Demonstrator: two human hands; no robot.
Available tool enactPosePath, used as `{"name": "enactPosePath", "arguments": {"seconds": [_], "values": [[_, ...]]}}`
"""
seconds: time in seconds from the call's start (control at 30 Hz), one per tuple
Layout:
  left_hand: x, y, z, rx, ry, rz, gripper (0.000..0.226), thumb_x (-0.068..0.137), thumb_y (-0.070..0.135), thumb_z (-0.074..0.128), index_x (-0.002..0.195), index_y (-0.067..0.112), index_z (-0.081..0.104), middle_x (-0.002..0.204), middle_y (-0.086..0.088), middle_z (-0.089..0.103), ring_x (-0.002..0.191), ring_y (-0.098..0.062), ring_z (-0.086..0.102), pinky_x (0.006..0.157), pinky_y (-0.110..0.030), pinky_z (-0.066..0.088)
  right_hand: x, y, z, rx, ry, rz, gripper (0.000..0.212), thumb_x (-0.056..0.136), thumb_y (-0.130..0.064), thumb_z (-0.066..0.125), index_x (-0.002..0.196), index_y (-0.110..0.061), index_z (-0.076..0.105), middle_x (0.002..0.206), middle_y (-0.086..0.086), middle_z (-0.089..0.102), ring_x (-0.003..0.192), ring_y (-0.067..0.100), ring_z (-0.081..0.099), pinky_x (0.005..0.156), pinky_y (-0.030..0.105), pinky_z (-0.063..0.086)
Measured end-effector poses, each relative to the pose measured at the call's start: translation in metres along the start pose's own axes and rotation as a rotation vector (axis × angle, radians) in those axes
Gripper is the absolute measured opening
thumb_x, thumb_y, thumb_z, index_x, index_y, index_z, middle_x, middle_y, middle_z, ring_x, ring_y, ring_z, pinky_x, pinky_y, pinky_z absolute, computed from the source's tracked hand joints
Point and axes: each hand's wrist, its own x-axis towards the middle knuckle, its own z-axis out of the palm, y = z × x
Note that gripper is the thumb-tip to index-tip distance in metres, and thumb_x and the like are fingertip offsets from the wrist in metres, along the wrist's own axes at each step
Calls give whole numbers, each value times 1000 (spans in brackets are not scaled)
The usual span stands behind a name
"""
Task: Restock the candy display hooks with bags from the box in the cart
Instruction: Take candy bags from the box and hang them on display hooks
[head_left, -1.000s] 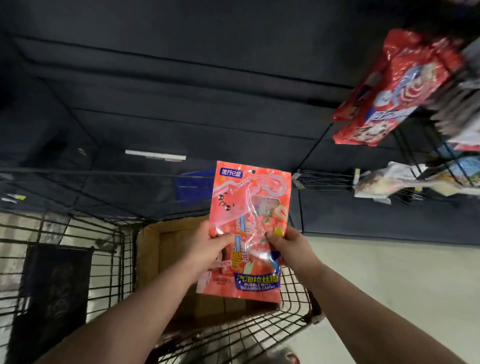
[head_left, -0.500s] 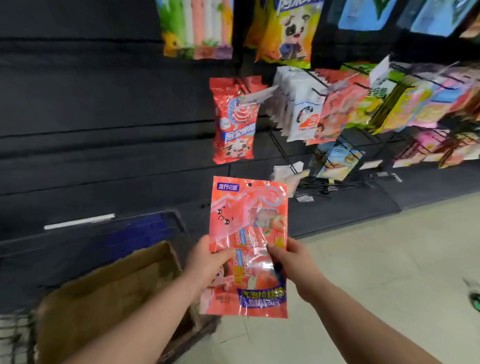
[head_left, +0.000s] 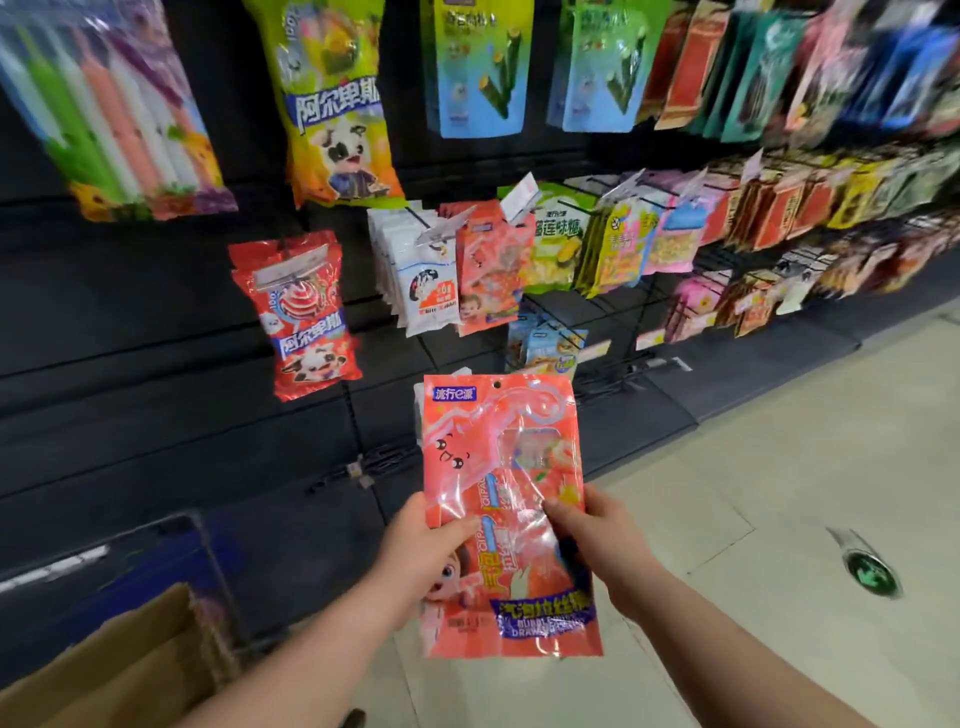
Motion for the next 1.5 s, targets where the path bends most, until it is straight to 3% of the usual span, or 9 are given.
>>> {"name": "enactPosePath", "arguments": {"seconds": [0.1, 0.33, 0.47, 0.63, 0.73, 0.9, 1.1, 1.3, 1.5], "values": [[7, 13, 13, 22, -20, 18, 26, 82, 18, 74, 103, 17, 60, 98, -6, 74, 88, -21, 72, 86, -46, 57, 5, -7, -17, -1, 30, -14, 20, 93, -24, 59, 105, -8, 61, 90, 6, 75, 76, 20, 73, 60, 26, 56], [45, 34, 38, 42, -78, 64, 26, 82, 18, 73, 105, 14, 62, 95, -5, 75, 84, -19, 74, 83, -46, 58, 36, -25, -44, 36, 27, -23, 21, 94, -24, 57, 105, -7, 59, 89, 6, 74, 69, 14, 73, 52, 20, 53], [80, 51, 59, 24, -108, 83, 24, 82, 13, 73, 105, 13, 64, 97, -6, 76, 85, -18, 74, 78, -37, 59, 67, -38, -63, 30, 107, -45, 18, 93, -21, 59, 102, -6, 63, 89, 8, 75, 73, 19, 72, 63, 30, 59], [129, 83, 83, -43, -112, 84, 22, 84, 8, 71, 104, 12, 62, 88, -2, 74, 67, -4, 72, 52, -15, 51, 120, -66, -85, -1, 146, -56, 12, 93, -21, 59, 98, -11, 63, 92, 8, 75, 82, 24, 72, 72, 35, 58], [156, 98, 88, -18, -128, 96, 26, 85, 7, 69, 109, 15, 62, 90, 0, 75, 75, -8, 73, 60, -20, 55, 148, -78, -88, -1, 135, -53, 8, 93, -23, 59, 94, -15, 61, 91, 6, 75, 83, 23, 73, 78, 39, 58], [193, 113, 91, 9, -124, 84, 23, 86, 11, 69, 107, 14, 61, 95, -3, 75, 77, -10, 73, 58, -19, 55, 184, -93, -92, 0, 128, -50, 10, 93, -25, 59, 95, -16, 59, 93, 5, 74, 82, 21, 73, 70, 31, 57], [212, 120, 91, -10, -57, 58, 25, 84, 19, 72, 106, 16, 62, 97, -3, 75, 86, -16, 73, 83, -40, 58, 218, -107, -92, -56, 96, -101, 8, 93, -25, 59, 94, -18, 61, 94, 5, 75, 84, 24, 73, 83, 44, 57], [236, 133, 103, -38, 27, 57, 21, 85, 20, 71, 104, 18, 61, 95, 0, 75, 84, -13, 73, 78, -36, 59, 260, -117, -101, -85, 54, -156, 5, 92, -25, 59, 91, -24, 64, 91, 3, 76, 84, 24, 73, 86, 48, 55], [262, 142, 127, -96, 179, 75, 26, 80, 12, 74, 104, 19, 65, 94, 3, 76, 89, -15, 72, 87, -41, 56, 308, -126, -117, -66, -15, -239, 11, 91, -22, 61, 82, -24, 67, 69, -9, 72, 67, 8, 67, 69, 31, 53]]}}
